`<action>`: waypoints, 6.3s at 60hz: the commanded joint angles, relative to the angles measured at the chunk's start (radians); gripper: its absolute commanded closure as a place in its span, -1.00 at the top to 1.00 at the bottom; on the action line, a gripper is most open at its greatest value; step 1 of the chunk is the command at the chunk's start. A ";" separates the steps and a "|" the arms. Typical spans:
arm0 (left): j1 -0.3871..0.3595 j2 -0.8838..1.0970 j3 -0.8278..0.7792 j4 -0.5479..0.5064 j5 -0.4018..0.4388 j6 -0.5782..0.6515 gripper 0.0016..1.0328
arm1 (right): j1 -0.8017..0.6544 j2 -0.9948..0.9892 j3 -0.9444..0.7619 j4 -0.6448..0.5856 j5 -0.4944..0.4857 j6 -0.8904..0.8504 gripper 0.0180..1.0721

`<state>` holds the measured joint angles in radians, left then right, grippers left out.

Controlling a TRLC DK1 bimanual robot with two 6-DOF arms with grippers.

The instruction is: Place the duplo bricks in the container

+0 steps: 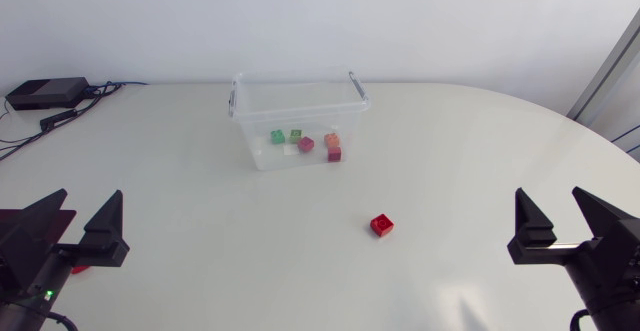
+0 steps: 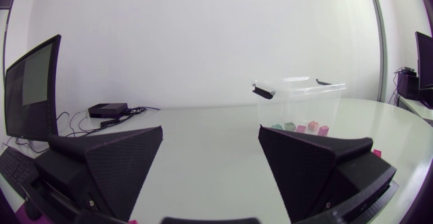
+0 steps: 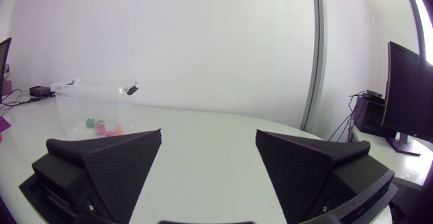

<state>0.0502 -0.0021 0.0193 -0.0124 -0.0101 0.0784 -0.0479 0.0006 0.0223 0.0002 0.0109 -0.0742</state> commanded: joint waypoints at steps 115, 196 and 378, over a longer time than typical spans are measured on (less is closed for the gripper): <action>0.441 1.533 0.846 -0.719 -0.139 -0.126 0.89 | 0.255 1.099 0.630 -0.184 0.041 0.297 0.92; 0.269 1.502 0.955 -0.718 -0.051 -0.161 -0.26 | 0.462 1.280 0.742 -0.407 0.029 0.278 0.92; -0.199 1.689 1.621 -0.771 0.105 -0.210 -0.34 | 0.519 1.564 0.800 -0.416 -0.014 0.047 0.91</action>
<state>-0.1291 1.6226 1.5688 -0.7834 0.0807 -0.1341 0.4759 1.5345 0.8402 -0.4213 -0.0143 -0.0093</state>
